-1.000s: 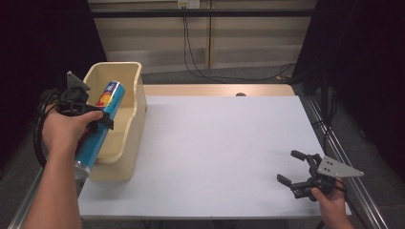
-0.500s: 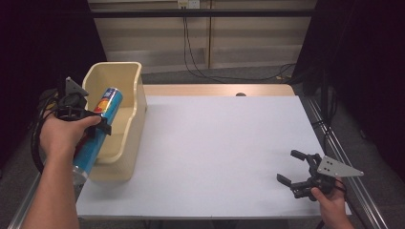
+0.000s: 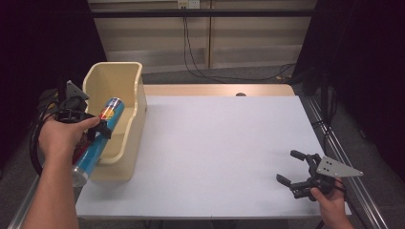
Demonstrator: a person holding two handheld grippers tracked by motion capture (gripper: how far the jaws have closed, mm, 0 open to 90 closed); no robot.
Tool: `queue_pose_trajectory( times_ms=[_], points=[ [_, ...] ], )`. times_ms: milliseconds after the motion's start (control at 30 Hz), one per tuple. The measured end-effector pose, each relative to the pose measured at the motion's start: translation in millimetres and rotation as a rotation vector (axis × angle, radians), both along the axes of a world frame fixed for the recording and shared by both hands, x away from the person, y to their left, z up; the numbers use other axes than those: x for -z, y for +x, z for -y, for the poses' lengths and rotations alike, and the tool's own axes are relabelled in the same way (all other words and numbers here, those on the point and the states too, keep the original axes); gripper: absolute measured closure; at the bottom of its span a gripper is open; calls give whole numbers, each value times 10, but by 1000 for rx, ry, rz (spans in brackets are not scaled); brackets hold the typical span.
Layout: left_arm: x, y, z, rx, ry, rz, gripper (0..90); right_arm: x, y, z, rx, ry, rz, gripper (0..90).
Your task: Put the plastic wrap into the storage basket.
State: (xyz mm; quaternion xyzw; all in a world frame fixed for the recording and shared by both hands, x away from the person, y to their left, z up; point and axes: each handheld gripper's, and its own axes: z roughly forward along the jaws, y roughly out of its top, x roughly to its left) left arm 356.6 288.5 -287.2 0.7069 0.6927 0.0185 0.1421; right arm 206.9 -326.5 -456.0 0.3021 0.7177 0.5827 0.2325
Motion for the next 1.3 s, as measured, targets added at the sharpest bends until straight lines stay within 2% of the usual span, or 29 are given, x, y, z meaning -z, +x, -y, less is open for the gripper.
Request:
queue_pose_trajectory(
  times_ms=[33, 67, 100, 133, 167, 300, 333, 467, 600, 633, 700, 800, 967, 1300],
  points=[
    [-42, -5, 18, -8, 6, 24, 305, 0, 0, 0, 0, 0, 0, 6],
    [-116, -8, 13, -13, -11, 60, 305, 1, 2, -1, 1, 0, -1, 6],
    [-199, -6, 10, -15, -56, 85, 322, 2, 6, -3, -1, 1, 0, 6],
    [-333, -14, 48, -10, -60, 115, 313, 2, 5, -7, -1, -1, -1, 6],
    [-360, -13, 78, -1, -51, 113, 311, 0, 4, -10, -2, -3, 0, 6],
    [-337, 5, 165, 14, -73, 137, 263, -4, 0, -16, -6, -2, 2, 6],
    [-285, 32, 229, 33, -82, 157, 248, -3, -4, -19, -6, -2, 0, 6],
    [-223, 74, 316, 49, -95, 159, 238, -3, -7, -11, -1, 1, 6, 6],
    [-240, 111, 436, 78, -119, 214, 227, -3, -11, 4, 4, 0, 0, 6],
    [-254, 119, 517, 91, -130, 232, 220, -4, -11, 3, 5, -1, 2, 6],
    [-258, 124, 557, 107, -136, 237, 213, -4, -12, 0, 3, -1, 2, 6],
    [-248, 140, 707, 144, -170, 251, 205, 1, -14, -12, 2, -7, -1, 6],
    [-221, 155, 844, 179, -171, 258, 195, -1, -19, -5, 0, -5, 2, 6],
    [-124, 163, 1110, 242, -201, 270, 183, 4, -11, -10, 1, -6, 0, 6]
  ],
)
